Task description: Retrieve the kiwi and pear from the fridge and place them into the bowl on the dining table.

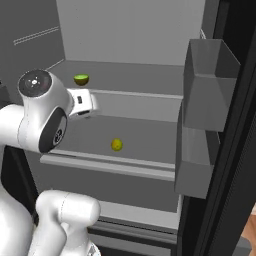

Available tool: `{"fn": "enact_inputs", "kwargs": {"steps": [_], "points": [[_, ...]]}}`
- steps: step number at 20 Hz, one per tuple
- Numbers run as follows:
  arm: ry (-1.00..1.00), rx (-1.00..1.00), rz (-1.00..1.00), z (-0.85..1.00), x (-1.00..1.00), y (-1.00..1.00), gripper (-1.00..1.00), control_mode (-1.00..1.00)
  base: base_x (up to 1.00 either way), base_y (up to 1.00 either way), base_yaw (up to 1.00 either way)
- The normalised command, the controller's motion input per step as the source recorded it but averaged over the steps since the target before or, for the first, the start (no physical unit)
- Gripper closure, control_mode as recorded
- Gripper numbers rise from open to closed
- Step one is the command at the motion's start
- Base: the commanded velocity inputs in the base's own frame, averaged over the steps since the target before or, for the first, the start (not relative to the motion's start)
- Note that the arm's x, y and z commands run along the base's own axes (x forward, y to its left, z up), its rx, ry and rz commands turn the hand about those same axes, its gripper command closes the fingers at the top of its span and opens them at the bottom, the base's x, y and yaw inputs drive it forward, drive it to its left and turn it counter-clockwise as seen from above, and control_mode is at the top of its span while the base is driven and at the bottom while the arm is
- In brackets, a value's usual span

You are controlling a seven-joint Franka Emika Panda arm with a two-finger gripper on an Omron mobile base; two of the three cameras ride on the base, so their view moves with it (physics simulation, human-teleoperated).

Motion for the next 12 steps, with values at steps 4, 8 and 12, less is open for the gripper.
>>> {"fn": "enact_inputs", "kwargs": {"steps": [4,8,12], "points": [[0.05,0.0,-0.01,0.44,0.11,0.0,-1.0,-1.0,0.0,0.0,0.0],[0.0,0.0,-0.08,0.27,0.23,0.07,-1.0,-1.0,0.0,0.0,0.0],[-0.02,0.03,-0.08,-0.01,0.46,0.11,-1.0,-1.0,0.0,0.0,0.0]]}}
